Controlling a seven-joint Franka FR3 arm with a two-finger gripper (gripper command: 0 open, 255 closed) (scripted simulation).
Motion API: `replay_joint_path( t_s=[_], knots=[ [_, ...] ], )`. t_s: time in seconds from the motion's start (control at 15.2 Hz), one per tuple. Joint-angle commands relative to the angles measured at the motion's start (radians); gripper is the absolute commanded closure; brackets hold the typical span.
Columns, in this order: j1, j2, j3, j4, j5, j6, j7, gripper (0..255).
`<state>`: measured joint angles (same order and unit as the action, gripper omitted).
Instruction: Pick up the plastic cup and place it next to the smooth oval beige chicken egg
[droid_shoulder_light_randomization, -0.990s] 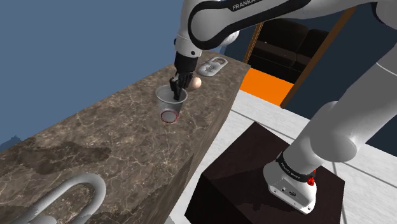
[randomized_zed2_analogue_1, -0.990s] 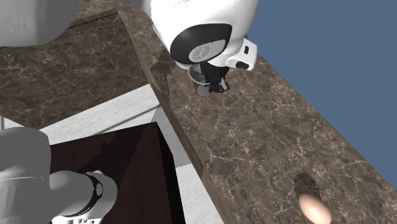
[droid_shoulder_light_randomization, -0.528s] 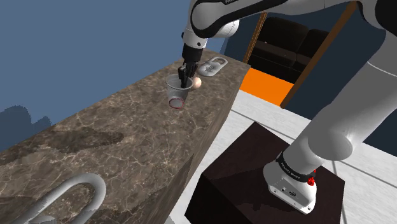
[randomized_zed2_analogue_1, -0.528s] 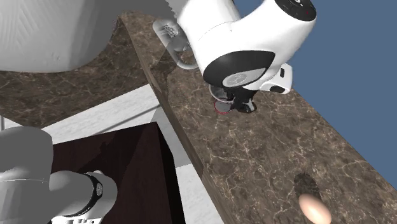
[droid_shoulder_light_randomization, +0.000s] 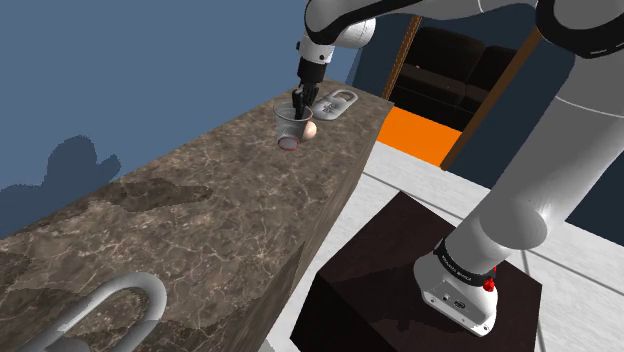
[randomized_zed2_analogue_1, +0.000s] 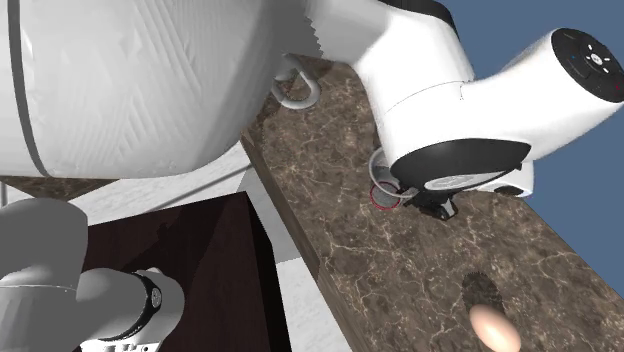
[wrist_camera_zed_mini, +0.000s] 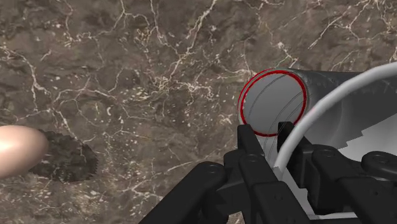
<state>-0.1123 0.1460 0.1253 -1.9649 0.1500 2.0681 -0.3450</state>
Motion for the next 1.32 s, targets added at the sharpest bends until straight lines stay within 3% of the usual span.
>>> replay_joint_path(
  t_s=[0.0,0.4,1.25],
  knots=[
    [-0.02,0.037,-0.016,0.053,-0.005,-0.02,-0.032,255],
    [-0.073,0.155,-0.054,0.223,-0.016,-0.085,-0.113,255],
    [-0.071,0.227,-0.053,0.145,-0.011,0.064,-0.131,255]
  ],
)
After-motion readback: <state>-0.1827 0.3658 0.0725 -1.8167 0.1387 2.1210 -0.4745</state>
